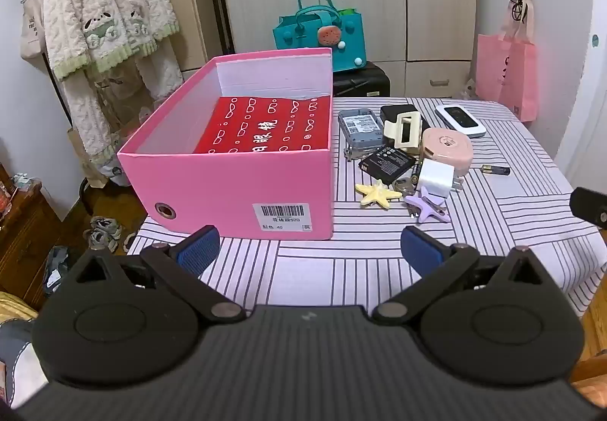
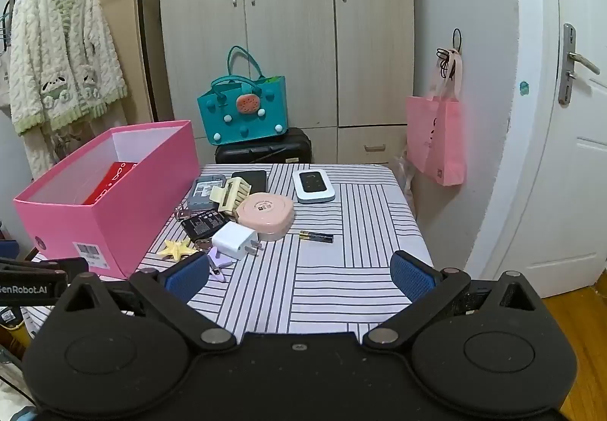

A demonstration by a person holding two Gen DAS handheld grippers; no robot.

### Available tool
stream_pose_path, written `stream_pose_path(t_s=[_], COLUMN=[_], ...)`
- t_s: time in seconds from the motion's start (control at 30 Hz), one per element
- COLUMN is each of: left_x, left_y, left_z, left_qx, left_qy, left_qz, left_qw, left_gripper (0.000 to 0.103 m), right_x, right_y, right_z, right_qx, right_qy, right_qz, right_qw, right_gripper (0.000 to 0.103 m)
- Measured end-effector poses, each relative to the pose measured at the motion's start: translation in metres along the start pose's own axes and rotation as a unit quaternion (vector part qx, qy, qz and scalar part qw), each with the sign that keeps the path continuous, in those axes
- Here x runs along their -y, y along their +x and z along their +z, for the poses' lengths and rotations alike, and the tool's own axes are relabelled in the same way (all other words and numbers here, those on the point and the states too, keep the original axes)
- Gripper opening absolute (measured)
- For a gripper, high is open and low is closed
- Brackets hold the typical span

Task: Organize rigid objects

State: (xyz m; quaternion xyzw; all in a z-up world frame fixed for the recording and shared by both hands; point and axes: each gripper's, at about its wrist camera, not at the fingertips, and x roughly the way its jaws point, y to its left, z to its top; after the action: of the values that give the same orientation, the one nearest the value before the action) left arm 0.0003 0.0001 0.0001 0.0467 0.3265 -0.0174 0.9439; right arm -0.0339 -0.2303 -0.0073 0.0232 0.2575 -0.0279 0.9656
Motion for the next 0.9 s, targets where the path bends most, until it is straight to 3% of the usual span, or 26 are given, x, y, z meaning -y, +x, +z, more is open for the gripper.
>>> stream_pose_path(t_s=[0.4, 0.5, 0.6, 0.9], left_x=[0.001, -0.004, -0.007, -0.012], left_y=[-0.003, -0.003, -0.002, -0.001], left_z=[-0.003, -0.004, -0.004, -0.003], left_qx=[0.017, 0.028, 0.029, 0.022], left_qy=[0.009, -0.017, -0.02, -0.023], left_qz=[-0.013, -0.018, -0.014, 0.008], left_qw=[0.9997, 0.9993, 0.9993, 0.9995], left_gripper=[0.103, 0.103, 0.103, 0.103], right_x=[0.003, 0.009, -0.007, -0.005], right_y=[0.0, -0.001, -0.003, 0.004], right_z=[0.002, 0.005, -0.002, 0.0], right_qx=[-0.001, -0.003, -0.004, -0.018], right_qy=[0.0, 0.002, 0.0, -0.003], right_qz=[0.003, 0.011, 0.013, 0.036], right_qw=[1.0, 1.0, 1.0, 0.999], right_gripper=[0.103, 0.103, 0.103, 0.103])
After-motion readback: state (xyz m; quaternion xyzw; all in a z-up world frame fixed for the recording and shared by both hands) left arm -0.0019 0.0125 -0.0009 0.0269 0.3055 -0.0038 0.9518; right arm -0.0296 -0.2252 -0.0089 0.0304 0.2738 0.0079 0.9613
